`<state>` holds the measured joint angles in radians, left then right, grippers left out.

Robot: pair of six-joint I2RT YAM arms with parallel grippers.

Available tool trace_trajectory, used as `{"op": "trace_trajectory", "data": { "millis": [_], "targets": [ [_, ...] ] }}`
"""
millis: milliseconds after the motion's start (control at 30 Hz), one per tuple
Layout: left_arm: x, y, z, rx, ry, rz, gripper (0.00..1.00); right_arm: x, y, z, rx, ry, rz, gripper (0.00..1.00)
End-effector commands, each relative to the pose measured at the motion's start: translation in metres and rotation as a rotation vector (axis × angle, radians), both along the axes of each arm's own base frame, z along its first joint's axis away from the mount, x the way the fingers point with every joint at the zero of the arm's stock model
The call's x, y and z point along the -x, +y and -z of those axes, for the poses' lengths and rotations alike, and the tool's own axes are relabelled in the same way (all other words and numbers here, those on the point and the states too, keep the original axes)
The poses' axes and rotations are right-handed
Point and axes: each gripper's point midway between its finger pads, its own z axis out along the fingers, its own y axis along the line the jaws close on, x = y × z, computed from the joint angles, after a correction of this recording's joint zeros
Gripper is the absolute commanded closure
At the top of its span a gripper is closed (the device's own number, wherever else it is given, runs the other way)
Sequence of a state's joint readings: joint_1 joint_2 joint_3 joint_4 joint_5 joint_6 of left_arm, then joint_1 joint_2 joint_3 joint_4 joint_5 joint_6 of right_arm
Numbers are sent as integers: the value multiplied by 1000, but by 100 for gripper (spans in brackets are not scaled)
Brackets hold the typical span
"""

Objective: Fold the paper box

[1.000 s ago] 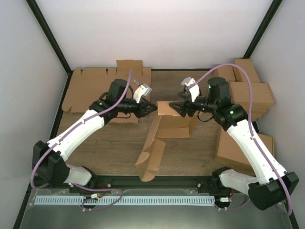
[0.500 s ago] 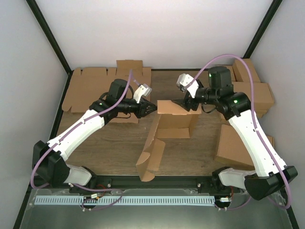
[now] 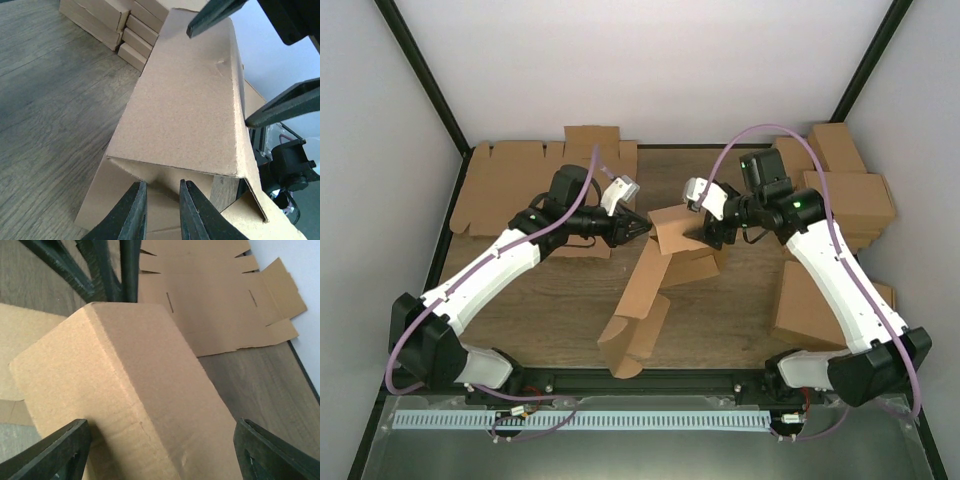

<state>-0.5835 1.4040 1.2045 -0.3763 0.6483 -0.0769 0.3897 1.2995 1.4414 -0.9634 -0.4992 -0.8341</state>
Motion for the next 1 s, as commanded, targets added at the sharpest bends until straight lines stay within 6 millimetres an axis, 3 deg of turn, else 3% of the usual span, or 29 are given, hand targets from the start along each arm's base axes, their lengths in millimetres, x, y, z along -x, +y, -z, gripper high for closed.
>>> {"op": "trace_trajectory", "data": {
  "millis": [0, 367, 667, 967],
  "targets": [
    [1, 1, 24, -59, 57, -3, 80, 14, 1, 0, -10, -49, -53, 18],
    [0, 0, 28, -62, 70, -4, 79, 26, 1, 8, -17, -183, -133, 18],
    [0, 0, 23, -48, 67, -10, 76, 13, -3, 16, 27, -247, -114, 20],
    [7, 8, 14, -50, 80, -39, 54, 7, 0, 29, 62, -254, -131, 26]
  ]
}}
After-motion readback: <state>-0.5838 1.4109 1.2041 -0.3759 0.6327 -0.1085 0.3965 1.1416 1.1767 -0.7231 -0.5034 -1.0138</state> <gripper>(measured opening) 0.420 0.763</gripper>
